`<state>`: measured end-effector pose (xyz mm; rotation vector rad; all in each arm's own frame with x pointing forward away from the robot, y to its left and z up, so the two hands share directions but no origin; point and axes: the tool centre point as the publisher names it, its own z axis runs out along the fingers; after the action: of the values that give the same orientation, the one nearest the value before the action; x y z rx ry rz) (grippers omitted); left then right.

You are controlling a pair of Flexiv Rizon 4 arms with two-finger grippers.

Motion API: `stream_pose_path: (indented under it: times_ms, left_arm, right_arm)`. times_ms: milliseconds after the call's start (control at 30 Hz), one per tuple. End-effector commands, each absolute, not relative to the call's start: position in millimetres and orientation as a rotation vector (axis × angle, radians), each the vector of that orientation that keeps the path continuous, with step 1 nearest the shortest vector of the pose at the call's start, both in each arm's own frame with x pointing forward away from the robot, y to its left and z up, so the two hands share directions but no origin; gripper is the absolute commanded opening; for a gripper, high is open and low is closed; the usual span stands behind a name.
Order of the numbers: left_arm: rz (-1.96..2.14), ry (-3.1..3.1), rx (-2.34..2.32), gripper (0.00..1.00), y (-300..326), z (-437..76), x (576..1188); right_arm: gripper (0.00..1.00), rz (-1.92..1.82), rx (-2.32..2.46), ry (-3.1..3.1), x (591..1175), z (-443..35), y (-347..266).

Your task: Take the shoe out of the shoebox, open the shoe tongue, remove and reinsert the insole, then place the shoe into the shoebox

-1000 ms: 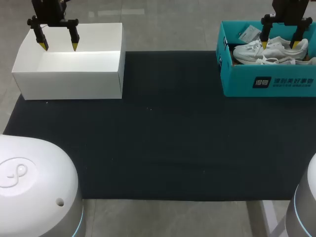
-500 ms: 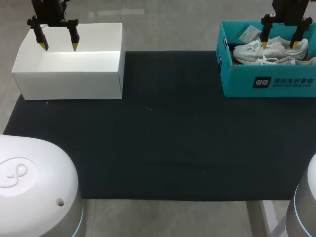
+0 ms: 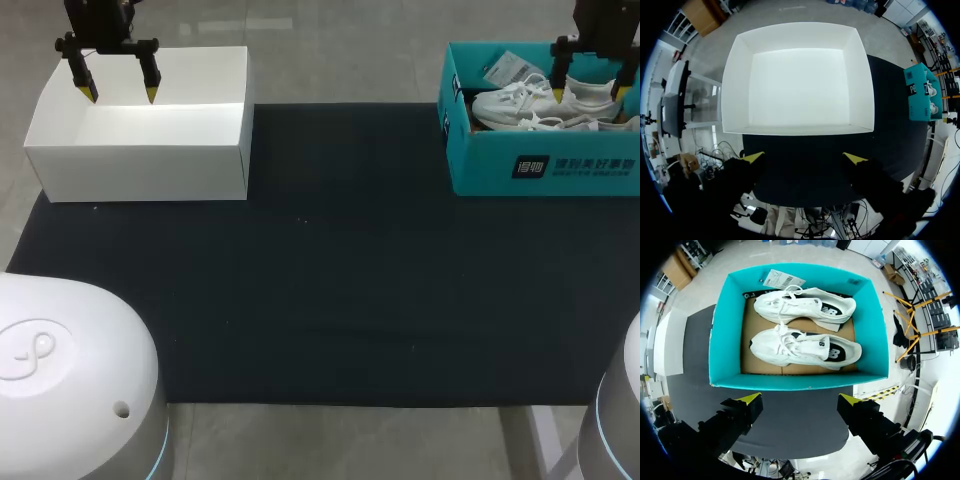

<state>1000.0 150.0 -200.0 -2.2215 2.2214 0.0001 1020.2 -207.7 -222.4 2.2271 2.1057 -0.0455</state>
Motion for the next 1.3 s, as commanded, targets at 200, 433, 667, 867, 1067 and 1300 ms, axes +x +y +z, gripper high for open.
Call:
stream_pose_path:
  times_ms: [200,433,667,867,1067,1300]
  left_arm:
    - [0.000,2.222,-2.221,1.00,150,-200,1000]
    - [0.000,2.222,-2.221,1.00,150,-200,1000]
    - [0.000,2.222,-2.221,1.00,150,-200,1000]
    - [0.000,2.222,-2.221,1.00,150,-200,1000]
    - [0.000,2.222,-2.221,1.00,150,-200,1000]
    - [0.000,2.222,-2.221,1.00,150,-200,1000]
  right_arm:
    - [1.00,-0.132,2.309,1.910,1047,-236,-269]
    - [1.00,-0.132,2.309,1.910,1047,-236,-269]
    - [1.00,-0.176,2.298,1.885,1051,-248,-280]
    - [1.00,-0.059,2.319,1.881,1064,-259,-318]
    - [1.00,-0.072,2.320,1.867,1073,-271,-334]
    - [1.00,-0.067,2.303,1.943,1072,-292,-326]
